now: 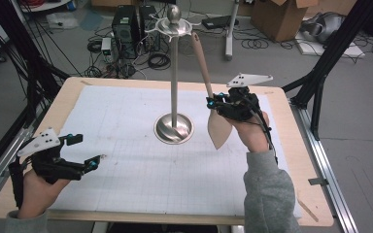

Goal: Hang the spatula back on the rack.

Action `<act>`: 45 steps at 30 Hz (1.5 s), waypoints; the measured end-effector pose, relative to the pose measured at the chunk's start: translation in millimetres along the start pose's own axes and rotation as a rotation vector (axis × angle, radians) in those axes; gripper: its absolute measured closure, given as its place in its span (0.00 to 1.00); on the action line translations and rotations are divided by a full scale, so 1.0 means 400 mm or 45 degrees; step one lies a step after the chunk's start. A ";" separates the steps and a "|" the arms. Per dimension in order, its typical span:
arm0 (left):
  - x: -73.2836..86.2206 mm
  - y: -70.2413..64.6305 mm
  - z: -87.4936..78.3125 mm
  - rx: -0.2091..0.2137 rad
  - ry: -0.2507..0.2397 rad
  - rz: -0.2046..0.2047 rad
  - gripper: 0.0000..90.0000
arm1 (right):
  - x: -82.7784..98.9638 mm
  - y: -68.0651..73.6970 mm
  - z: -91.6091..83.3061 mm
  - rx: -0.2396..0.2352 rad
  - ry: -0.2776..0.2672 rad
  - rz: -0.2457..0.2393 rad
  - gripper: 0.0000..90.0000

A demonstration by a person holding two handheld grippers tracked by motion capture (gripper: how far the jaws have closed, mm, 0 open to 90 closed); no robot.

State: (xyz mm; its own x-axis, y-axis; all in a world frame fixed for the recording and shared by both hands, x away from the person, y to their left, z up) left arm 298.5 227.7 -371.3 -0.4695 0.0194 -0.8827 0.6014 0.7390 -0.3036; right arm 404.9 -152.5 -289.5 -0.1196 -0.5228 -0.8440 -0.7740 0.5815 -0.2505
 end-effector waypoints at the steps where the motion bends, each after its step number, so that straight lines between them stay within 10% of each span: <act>1: 0.000 0.000 -0.001 0.000 -0.003 -0.001 0.02 | -0.001 -0.001 0.005 0.002 0.005 -0.004 0.87; 45: 0.000 0.004 -0.024 -0.015 -0.019 -0.005 0.02 | -0.031 0.003 0.149 -0.061 -0.035 0.000 0.87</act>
State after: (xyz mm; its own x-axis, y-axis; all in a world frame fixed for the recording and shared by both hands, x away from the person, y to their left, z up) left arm 293.4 235.3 -368.4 -0.4621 0.0060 -0.8868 0.5919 0.7467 -0.3033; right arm 442.7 -108.1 -307.5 -0.1029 -0.5049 -0.8570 -0.8030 0.5506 -0.2280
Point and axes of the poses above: each handheld gripper's, and its own axes: z roughly forward along the jaws, x roughly out of its underside, y roughly to its left, the point moved 7 cm from there along z, roughly forward along the jaws, and after that the axes turned 14 degrees about -z, right-handed, at the moved point
